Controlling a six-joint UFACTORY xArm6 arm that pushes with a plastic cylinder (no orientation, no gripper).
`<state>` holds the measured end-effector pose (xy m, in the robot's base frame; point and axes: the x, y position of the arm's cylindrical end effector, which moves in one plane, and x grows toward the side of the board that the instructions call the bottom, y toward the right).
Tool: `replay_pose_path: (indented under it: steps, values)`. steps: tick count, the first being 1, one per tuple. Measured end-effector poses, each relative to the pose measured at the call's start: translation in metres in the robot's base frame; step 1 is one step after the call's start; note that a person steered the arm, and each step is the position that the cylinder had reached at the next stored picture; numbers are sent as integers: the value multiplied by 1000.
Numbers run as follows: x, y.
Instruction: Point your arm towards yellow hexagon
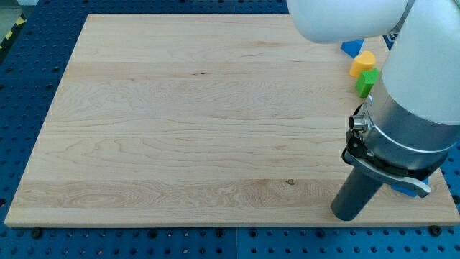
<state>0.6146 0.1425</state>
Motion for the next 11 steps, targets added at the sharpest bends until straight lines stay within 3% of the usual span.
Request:
replay_pose_path:
  steps: [6,8,9,11]
  values:
    - [4,13]
    - [2,160]
    - [-10,171]
    - [-115,172]
